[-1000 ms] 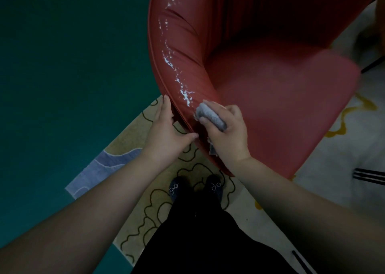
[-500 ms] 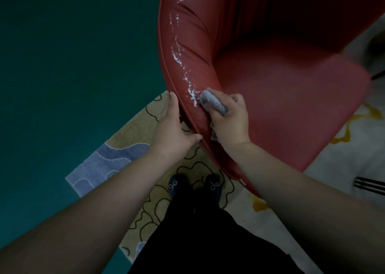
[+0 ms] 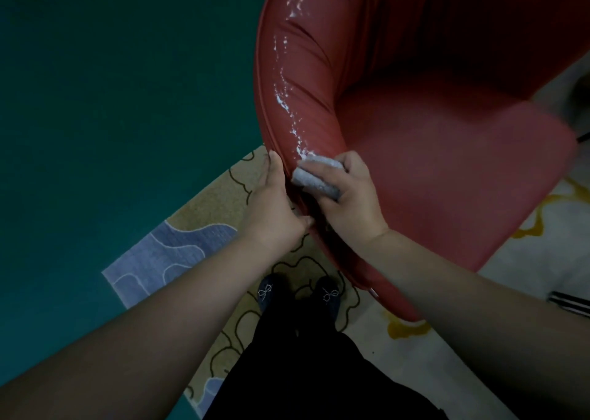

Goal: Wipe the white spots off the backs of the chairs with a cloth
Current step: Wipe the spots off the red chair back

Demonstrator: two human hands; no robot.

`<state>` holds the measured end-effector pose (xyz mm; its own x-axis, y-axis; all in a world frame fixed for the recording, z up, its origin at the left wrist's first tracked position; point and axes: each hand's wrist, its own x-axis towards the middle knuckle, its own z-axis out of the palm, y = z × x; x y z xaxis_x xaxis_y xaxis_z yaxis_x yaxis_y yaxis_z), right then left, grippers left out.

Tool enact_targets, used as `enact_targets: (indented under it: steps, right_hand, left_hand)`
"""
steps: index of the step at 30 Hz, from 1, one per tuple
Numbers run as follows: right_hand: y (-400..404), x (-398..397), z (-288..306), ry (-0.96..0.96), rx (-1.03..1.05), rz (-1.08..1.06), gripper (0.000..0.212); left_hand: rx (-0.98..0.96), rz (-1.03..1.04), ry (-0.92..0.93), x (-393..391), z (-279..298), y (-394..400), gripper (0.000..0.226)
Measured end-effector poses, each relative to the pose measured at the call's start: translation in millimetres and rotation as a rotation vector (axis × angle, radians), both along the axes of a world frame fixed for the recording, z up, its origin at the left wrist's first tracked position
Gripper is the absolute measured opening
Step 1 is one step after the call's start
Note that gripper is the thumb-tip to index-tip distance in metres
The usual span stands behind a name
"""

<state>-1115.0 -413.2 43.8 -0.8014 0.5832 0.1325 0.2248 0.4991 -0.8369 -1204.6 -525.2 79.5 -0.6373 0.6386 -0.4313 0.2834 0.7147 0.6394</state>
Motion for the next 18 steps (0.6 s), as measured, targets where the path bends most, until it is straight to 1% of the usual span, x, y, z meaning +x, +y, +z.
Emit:
enact_targets:
  steps: [2, 5, 7, 11, 15, 18]
  right_hand:
    - [6.8, -11.9, -2.0, -0.026, 0.001, -0.036, 0.045]
    - [12.4, -30.8, 0.4, -0.019, -0.118, -0.16, 0.038]
    - [12.8, -24.5, 0.8, 0.009, -0.146, -0.132, 0.037]
    - [4.3, 0.4, 1.0, 0.012, -0.033, 0.006, 0.043]
    - [22.2, -46.7, 5.3, 0.001, 0.002, -0.051, 0.038]
    - [29.1, -65.1, 2.9, 0.029, -0.081, -0.082, 0.036]
  left_hand:
    - [-0.003, 0.007, -0.014, -0.7, 0.7, -0.1, 0.121]
    - [-0.005, 0.009, -0.025, -1.1, 2.2, 1.5, 0.124]
    - [-0.01, 0.013, -0.03, 0.2, 3.3, 2.6, 0.124]
    - [-0.025, 0.007, -0.021, 0.7, 3.4, 1.3, 0.123]
    - [0.001, 0.007, -0.051, -2.8, 2.6, 1.3, 0.126]
    - [0.035, 0.036, -0.078, -5.0, 3.7, -1.3, 0.127]
